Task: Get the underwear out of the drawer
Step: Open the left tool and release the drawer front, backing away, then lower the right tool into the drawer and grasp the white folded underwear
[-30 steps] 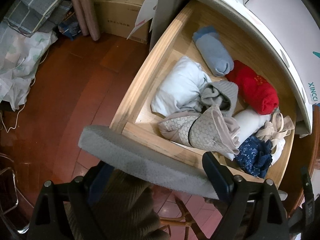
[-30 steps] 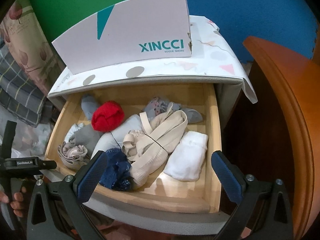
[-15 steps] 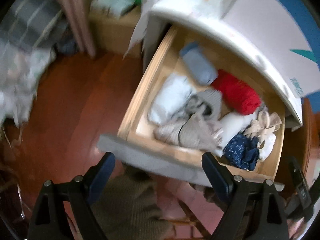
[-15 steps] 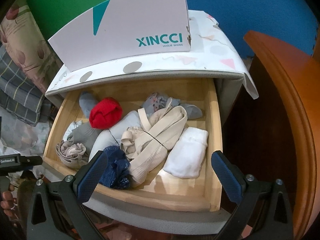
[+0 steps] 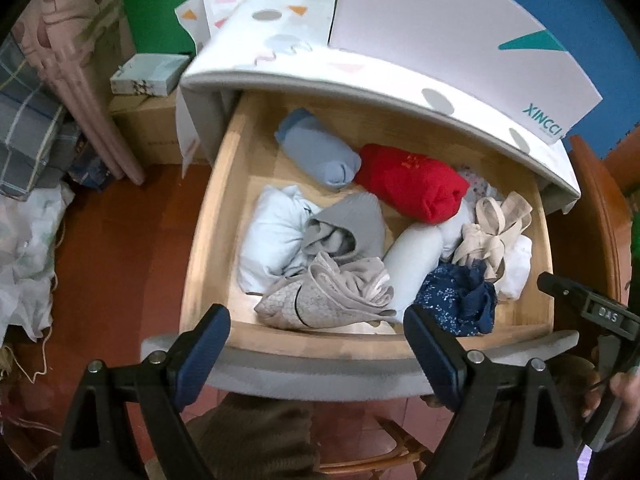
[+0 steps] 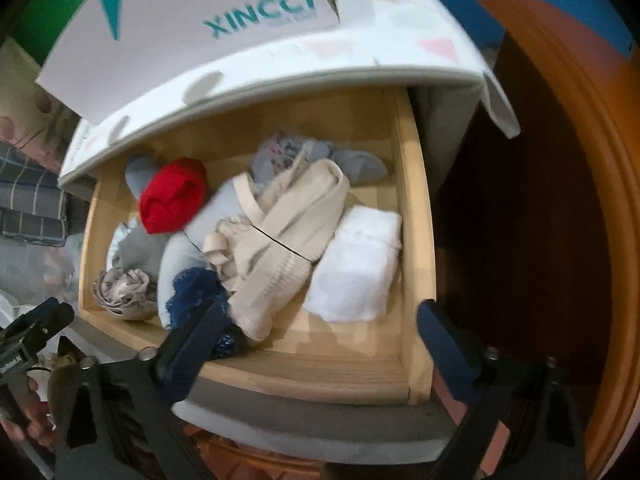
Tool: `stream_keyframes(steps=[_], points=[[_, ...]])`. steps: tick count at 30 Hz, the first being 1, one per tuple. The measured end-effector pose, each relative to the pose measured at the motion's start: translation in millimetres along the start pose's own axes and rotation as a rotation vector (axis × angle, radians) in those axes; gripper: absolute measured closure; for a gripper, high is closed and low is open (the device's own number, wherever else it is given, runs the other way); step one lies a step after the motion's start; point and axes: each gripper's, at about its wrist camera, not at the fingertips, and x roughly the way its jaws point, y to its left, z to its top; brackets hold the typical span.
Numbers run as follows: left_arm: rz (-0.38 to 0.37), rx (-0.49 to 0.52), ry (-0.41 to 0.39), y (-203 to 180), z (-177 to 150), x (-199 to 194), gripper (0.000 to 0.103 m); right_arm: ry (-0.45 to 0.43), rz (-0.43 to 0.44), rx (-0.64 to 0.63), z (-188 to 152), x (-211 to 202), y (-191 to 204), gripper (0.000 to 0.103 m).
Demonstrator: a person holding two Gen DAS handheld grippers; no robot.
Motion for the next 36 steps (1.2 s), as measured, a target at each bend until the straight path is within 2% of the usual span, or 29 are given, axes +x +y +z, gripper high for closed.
stream_keyframes(steps=[2, 4, 12, 18, 23, 27, 28, 30, 36], points=[[0.005, -0.005, 0.003, 1.5, 0.6, 7.0, 0.012, 0.033, -0.034, 0.004, 2.6, 8.1, -1.2, 0.026], [0.016, -0.007, 0.002, 3.3, 1.9, 11.5, 0.012, 0.052, -0.054, -0.003, 5.3, 15.1, -0.2, 0.029], [0.034, 0.006, 0.011, 12.9, 4.9, 24.9, 0.012, 0.119, -0.145, -0.043, 15.9, 39.3, 9.7, 0.033], [-0.008, 0.019, 0.050, 14.4, 6.2, 31.7, 0.012, 0.156, -0.201, -0.087, 24.0, 57.2, 21.8, 0.033], [-0.011, 0.057, 0.059, 10.1, 5.0, 31.0, 0.012, 0.191, -0.222, -0.118, 27.9, 67.5, 30.5, 0.035], [-0.009, 0.064, 0.067, 7.8, 2.2, 32.9, 0.012, 0.234, -0.191, -0.107, 31.1, 76.4, 27.3, 0.045], [-0.012, 0.065, 0.070, 6.7, 1.8, 33.5, 0.012, 0.237, -0.206, -0.115, 30.4, 79.0, 24.6, 0.049], [-0.017, 0.077, 0.074, 4.1, 1.1, 34.1, 0.012, 0.237, -0.204, -0.118, 30.4, 81.8, 22.1, 0.048], [-0.016, 0.089, 0.082, 1.9, -0.1, 33.9, 0.012, 0.234, -0.283, -0.162, 34.8, 97.2, 36.1, 0.047]])
